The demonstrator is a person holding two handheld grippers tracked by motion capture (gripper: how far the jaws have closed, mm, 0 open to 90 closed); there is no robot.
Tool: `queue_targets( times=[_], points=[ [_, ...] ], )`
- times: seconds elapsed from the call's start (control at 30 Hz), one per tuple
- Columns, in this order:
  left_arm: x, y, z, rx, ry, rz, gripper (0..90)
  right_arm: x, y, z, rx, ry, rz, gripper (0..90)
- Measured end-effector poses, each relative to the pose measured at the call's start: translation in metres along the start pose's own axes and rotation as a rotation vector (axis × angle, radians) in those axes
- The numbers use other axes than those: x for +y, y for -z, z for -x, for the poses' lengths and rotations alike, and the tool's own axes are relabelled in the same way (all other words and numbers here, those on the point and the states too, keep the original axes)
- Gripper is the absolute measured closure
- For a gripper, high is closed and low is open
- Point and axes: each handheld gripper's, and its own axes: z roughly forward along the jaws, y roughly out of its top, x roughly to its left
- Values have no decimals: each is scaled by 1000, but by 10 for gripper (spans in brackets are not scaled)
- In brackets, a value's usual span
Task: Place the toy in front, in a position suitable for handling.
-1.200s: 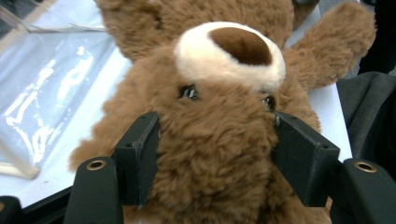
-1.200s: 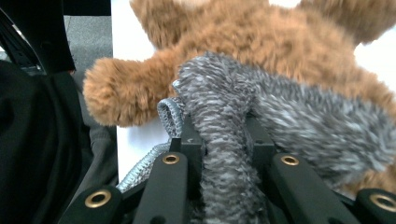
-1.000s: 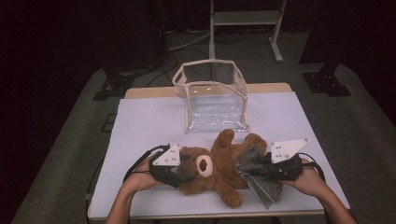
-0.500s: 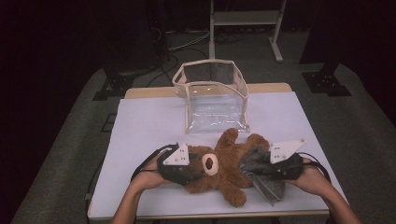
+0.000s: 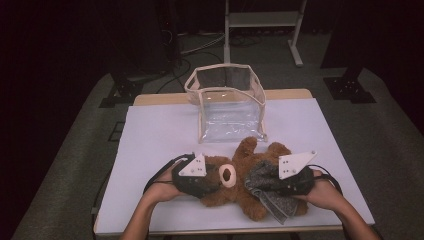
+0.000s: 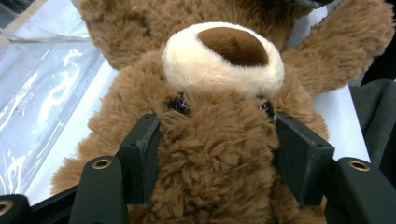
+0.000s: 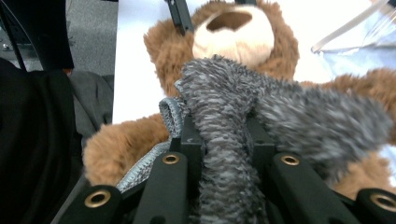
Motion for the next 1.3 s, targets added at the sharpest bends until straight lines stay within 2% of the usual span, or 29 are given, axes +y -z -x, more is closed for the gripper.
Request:
queue_targets(
  times=[0.13,0.17,0.33,0.37,0.4,0.43,0.57,0.67,0.7,0.73,0.87,0.9,0.93,0.97,1.0,1.1,1.3],
  points=[
    [1,1,2,5,-12,-9,372,-14,9,0,-14,-21,-14,742],
    [1,1,2,6,-11,-10,371,-24,16,0,-30,-48,-23,741],
    [1,1,1,1,-11,-6,370,-56,32,1,-70,-133,-40,741],
    [1,1,1,1,-11,-6,370,-56,32,1,-70,-133,-40,741],
    [1,1,1,-2,-12,-8,370,-65,36,1,-73,-169,-26,740],
    [1,1,1,-2,-12,-8,370,-66,38,0,-69,-175,-11,740],
    [0,1,0,0,5,-3,369,-50,40,-3,-64,-131,4,739],
    [2,1,1,2,-8,-11,369,-25,34,-4,-35,-80,28,739],
    [2,1,1,2,-8,-11,369,-25,34,-4,-35,-80,28,739],
    [2,1,1,4,-10,-13,369,-10,25,-6,-16,-43,27,739],
    [2,1,1,6,-8,-13,368,13,-2,-12,30,23,-4,739],
    [2,1,1,6,-7,-12,368,13,-2,-12,30,23,-4,739],
    [2,1,1,5,-1,-12,367,16,-15,-17,53,37,-20,739],
    [2,1,1,5,-1,-12,366,16,-15,-17,53,37,-20,739],
    [1,1,1,6,-4,-11,366,14,-23,-21,52,50,-42,738],
    [2,1,0,7,0,-12,366,6,-23,-23,55,39,-44,739],
    [3,1,0,12,11,-16,364,-8,-17,-30,40,38,-97,740]
  ],
)
